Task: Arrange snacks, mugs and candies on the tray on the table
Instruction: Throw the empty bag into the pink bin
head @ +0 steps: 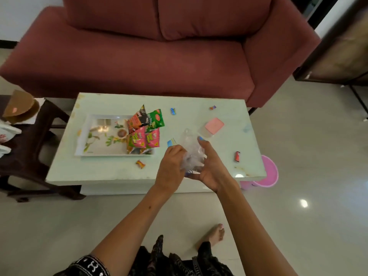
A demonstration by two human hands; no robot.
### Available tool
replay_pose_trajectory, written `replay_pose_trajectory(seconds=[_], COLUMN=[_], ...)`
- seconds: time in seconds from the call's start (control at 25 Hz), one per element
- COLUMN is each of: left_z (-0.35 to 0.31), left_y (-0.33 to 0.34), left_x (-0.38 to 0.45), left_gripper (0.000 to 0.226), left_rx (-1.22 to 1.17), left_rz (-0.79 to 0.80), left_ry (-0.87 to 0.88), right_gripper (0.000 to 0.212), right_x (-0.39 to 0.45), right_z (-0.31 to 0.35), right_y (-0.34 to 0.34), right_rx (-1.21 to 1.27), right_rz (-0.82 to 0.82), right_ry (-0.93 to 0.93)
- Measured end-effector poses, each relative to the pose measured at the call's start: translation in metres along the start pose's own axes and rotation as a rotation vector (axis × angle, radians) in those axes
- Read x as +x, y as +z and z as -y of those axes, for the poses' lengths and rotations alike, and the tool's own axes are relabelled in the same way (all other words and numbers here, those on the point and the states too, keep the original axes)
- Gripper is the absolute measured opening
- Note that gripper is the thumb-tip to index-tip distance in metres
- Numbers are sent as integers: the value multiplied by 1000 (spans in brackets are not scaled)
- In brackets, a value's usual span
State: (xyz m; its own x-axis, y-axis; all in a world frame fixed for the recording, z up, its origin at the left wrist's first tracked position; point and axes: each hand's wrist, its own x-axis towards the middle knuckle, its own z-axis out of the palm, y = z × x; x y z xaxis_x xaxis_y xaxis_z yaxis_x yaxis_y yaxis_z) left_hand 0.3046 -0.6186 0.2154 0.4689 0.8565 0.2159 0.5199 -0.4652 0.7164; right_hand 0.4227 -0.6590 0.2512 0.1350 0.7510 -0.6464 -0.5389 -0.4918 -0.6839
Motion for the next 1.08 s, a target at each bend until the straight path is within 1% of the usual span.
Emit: replay_pose_trajectory(seconds=[0.04, 0.12, 0.2, 0.24, 0.32, 0.36, 0.4, 0.48, 0.52, 0.56, 0.6, 0.64, 0.68, 0.72, 0.76, 0.8, 0.84, 0.88, 0.92, 0.96, 1.0, 1.08], left_z=[-11, -34, -56, -67, -93, -106, -117, -136, -145, -152, -156, -157, -157, -156, -154, -154, -153, -154, -157, -161, -166, -176], left_y=[16, 48, 78, 92, 119, 131, 144, 167, 177, 183, 189, 194, 199, 205, 209, 212, 217, 223, 233, 243, 254, 276], left_x=[10, 31, 49, 56, 67, 71, 74, 76, 77, 80, 84, 90, 96, 103, 110, 118, 125, 133, 140, 147, 154, 167], left_gripper=[34, 42, 36, 33, 33, 35, 36, 41, 46, 54, 63, 74, 89, 104, 115, 116, 111, 101, 89, 79, 73, 68], left_rx=[63, 127, 130, 69, -150, -241, -275, -236, -222, -216, -214, -217, -242, -309, -410, -523, -608, -640, -600, -535, -479, -420], left_rz=[34, 98, 163, 202, 235, 197, 118, -78, -161, -222, -239, -210, -127, 6, 160, 300, 408, 462, 466, 436, 392, 318], left_ry=[50, 117, 147, 118, -9, -68, -95, -102, -110, -118, -125, -128, -130, -139, -171, -233, -298, -345, -361, -358, -346, -329], right_gripper=[46, 40, 31, 29, 31, 32, 29, 23, 24, 28, 32, 36, 40, 46, 51, 55, 55, 53, 48, 41, 33, 24], right_x=[3, 9, 12, 13, 15, 17, 19, 23, 26, 29, 32, 34, 37, 39, 40, 42, 43, 43, 45, 48, 51, 59], right_z=[10, 28, 44, 53, 71, 79, 86, 95, 99, 102, 102, 103, 103, 104, 106, 110, 114, 119, 124, 129, 133, 144], right_y=[-17, -54, -96, -119, -162, -179, -192, -213, -223, -230, -238, -246, -255, -264, -274, -284, -294, -302, -311, -318, -323, -335], right_rx=[-62, -174, -210, -214, -213, -210, -211, -216, -214, -209, -195, -180, -174, -176, -194, -214, -223, -225, -217, -209, -205, -183], right_rz=[-9, -54, -115, -137, -189, -219, -249, -287, -304, -321, -335, -336, -323, -305, -286, -274, -269, -276, -295, -314, -329, -342], right_ry=[-52, -155, -213, -238, -274, -284, -296, -326, -343, -355, -354, -339, -317, -295, -275, -257, -238, -221, -204, -181, -148, -63])
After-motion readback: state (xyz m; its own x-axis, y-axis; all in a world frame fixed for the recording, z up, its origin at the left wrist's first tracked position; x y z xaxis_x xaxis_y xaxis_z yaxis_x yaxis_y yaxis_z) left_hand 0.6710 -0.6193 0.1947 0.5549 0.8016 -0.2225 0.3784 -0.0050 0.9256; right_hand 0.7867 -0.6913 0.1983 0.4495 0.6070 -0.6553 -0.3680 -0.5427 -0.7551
